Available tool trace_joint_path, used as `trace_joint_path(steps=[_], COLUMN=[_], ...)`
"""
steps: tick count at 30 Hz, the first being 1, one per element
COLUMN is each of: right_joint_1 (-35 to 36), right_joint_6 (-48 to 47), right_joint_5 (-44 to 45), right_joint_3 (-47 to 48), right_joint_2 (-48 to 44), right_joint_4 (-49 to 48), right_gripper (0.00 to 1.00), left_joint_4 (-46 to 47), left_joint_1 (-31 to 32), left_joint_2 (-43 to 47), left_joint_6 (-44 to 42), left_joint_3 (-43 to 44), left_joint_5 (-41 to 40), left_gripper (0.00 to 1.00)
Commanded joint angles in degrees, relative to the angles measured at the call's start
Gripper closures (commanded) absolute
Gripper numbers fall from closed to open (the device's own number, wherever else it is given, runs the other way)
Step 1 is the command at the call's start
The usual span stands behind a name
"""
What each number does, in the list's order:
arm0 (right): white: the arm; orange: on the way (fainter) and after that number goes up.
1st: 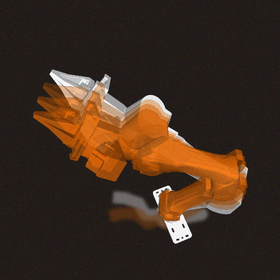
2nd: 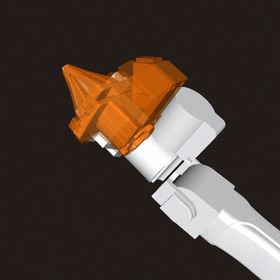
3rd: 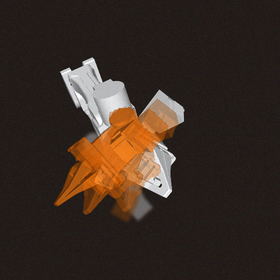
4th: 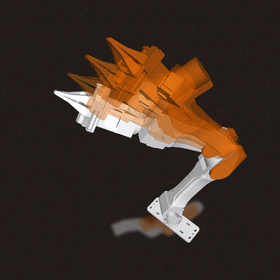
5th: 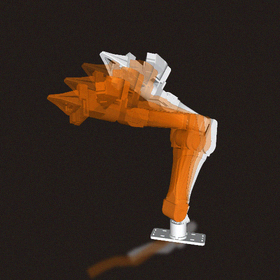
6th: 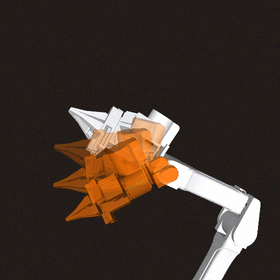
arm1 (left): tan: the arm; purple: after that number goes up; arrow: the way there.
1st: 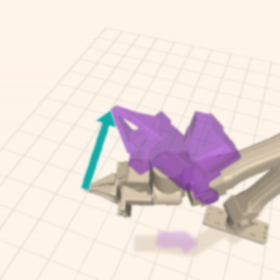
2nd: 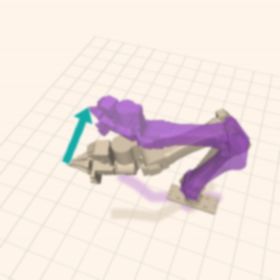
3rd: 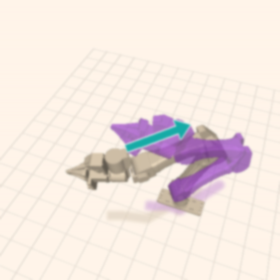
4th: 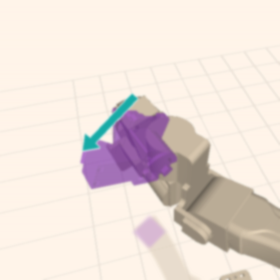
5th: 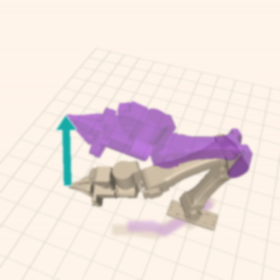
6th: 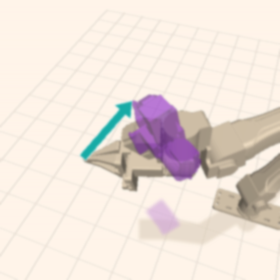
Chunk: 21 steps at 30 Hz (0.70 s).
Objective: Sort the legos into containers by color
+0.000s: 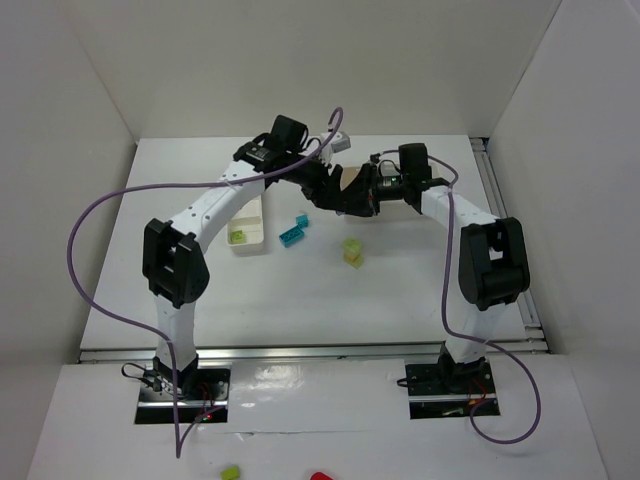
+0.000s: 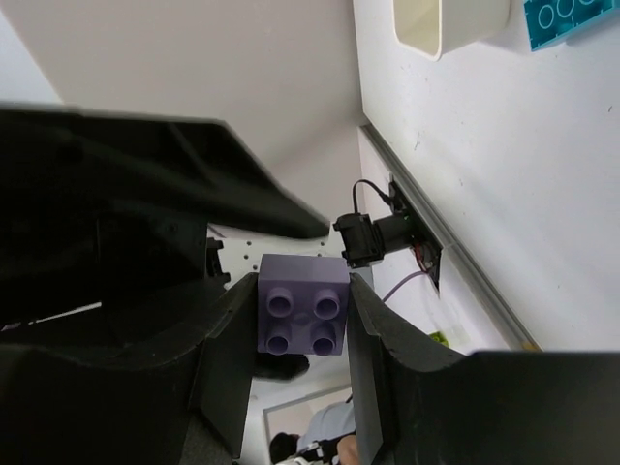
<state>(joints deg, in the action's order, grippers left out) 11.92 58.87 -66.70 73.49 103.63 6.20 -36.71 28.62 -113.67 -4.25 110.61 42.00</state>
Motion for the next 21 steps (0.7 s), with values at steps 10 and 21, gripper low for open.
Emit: trace_joint_path(steps=[10, 21], right_joint_1=[-1.46, -8.06], right_joint_6=[-2.53, -21.76], right_joint_5=[2.62, 39.04], right_joint_3=[4.38, 27.36], right_joint_2=[-0.28, 3.24], right_joint_4=[1.71, 24.34], right_gripper=[0.85, 0.85], left_joint_4=[3.05, -0.55], left_joint_1=[-1.2, -9.89], left_joint_2=[2.75, 8.2], left_joint_6=[2.41, 11.72], left_joint_3=[0.49, -0.74], left_joint_5=[-8.34, -13.26], left_gripper=[0.0, 0.0])
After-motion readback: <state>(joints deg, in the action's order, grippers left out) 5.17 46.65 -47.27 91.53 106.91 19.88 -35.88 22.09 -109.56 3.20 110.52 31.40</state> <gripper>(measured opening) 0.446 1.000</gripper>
